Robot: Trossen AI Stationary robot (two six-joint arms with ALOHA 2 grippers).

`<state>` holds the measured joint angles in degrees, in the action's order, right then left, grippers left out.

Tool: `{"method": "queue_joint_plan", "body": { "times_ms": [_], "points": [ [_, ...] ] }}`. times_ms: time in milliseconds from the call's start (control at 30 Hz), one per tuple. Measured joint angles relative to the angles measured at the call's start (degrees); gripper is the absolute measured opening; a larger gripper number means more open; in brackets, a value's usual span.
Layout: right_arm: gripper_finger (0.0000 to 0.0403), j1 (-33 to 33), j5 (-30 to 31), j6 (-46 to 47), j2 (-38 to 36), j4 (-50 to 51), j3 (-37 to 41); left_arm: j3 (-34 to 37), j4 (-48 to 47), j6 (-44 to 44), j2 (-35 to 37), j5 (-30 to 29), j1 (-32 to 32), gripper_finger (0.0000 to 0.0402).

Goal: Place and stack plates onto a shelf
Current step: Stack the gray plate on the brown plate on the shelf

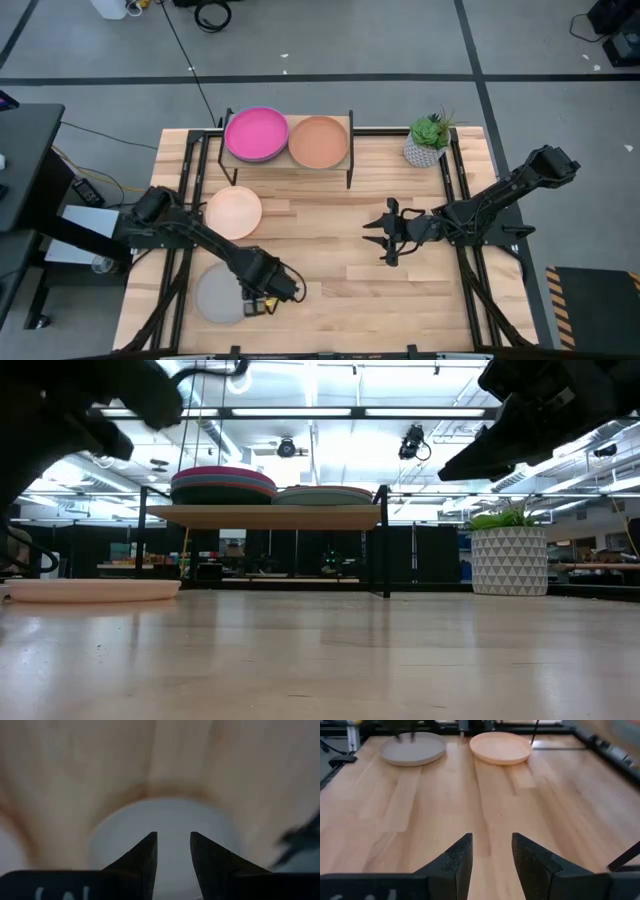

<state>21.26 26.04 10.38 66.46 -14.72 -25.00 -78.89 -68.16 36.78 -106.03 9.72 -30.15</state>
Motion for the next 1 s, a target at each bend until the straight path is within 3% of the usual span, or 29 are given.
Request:
{"method": "queue_joint_plan", "body": {
  "times_ms": [267, 500, 667, 1000],
  "points": [
    [0.0144, -5.4, 0.0, -12.8, 0.0, -9.8, 0.0, 0.0, 13.0, 24.1, -0.1, 3.9, -5.8, 0.0123],
    [0.0144, -11.4, -2.9, -21.1, 0.0, -17.9, 0.0, 0.0, 14.2, 38.7, -0.8, 3.2, -10.3, 0.0123],
    [0.0144, -15.3, -9.7, -21.3, 0.0, -19.6, 0.0, 1.1, 15.1, 46.8, -0.8, 1.8, -11.2, 0.0123],
    [0.0144, -18.4, -14.6, -21.2, 0.0, -19.6, 0.0, 6.8, 19.6, 52.9, -0.8, -0.7, -11.0, 0.0123]
  ]
}}
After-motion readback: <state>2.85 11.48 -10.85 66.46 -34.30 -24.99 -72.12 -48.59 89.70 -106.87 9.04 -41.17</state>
